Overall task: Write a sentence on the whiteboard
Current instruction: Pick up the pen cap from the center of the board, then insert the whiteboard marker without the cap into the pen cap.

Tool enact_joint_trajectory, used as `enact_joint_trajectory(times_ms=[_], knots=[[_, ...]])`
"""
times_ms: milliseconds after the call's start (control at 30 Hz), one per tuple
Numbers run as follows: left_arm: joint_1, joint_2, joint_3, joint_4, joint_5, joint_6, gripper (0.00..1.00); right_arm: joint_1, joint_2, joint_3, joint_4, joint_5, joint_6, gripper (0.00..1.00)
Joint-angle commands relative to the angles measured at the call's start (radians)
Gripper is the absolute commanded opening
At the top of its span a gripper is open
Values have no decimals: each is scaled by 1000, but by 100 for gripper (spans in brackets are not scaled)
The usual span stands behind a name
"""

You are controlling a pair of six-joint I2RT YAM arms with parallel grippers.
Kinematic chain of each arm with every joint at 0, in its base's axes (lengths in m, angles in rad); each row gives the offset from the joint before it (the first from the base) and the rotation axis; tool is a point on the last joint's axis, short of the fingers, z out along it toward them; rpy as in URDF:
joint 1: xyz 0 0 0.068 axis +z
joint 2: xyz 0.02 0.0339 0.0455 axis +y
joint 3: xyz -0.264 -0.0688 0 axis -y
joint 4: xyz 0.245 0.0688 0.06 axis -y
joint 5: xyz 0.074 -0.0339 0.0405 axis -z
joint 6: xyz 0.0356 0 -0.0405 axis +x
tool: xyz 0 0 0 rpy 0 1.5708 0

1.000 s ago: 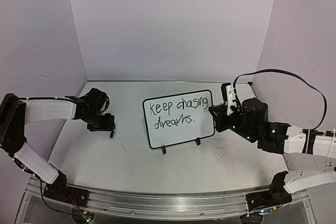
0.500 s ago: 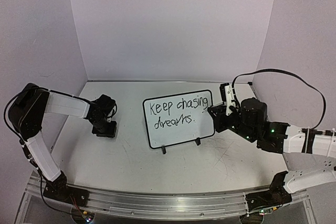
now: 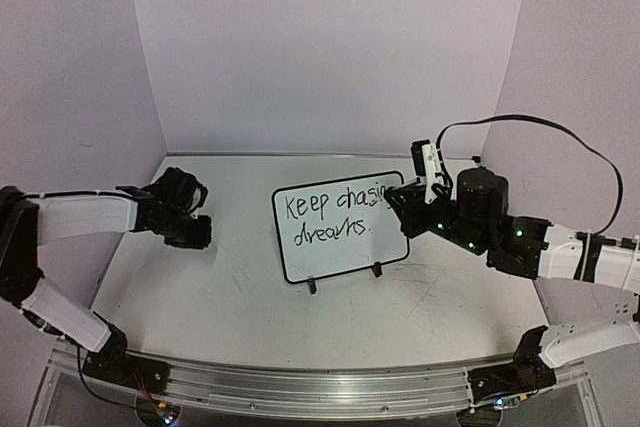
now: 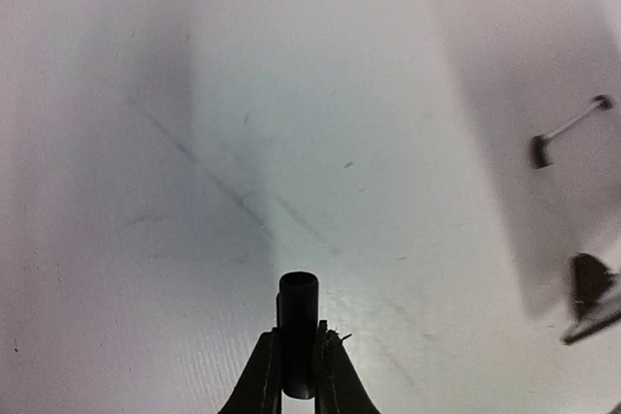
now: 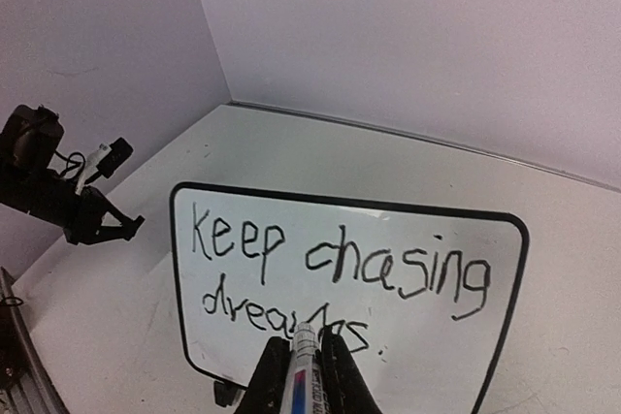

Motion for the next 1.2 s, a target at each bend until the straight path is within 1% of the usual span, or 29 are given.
enact_joint_trajectory(times_ms=[0, 67, 100, 133, 200, 267, 367, 433, 700, 867, 967, 1167], knots=[[-21, -296, -30, 159, 307, 101, 1, -6, 80, 153, -7, -253, 1, 0], [-67, -381, -50, 223, 452, 159, 1, -5, 118, 207, -12, -355, -12, 0], [-94, -418, -56, 250, 497, 184, 1, -2, 141, 231, -21, -405, -22, 0], [-124, -440, -66, 279, 506, 199, 0, 3, 164, 257, -33, -442, -29, 0], [-169, -469, -87, 326, 505, 229, 0, 35, 208, 312, -62, -475, -52, 0], [-198, -478, -101, 352, 509, 261, 0, 80, 254, 365, -85, -475, -72, 0], [-220, -473, -111, 370, 517, 311, 0, 131, 315, 437, -105, -463, -68, 0], [-227, -469, -110, 369, 524, 333, 0, 147, 348, 469, -99, -483, -46, 0], [-277, -495, -141, 364, 464, 402, 0, 158, 441, 591, -106, -588, -4, 0], [-314, -469, -132, 338, 430, 419, 0, 158, 493, 668, -161, -556, 5, 0], [-322, -476, -134, 333, 413, 424, 0, 158, 494, 673, -184, -511, 2, 0], [-329, -469, -132, 329, 409, 426, 0, 158, 493, 673, -209, -496, -4, 0]])
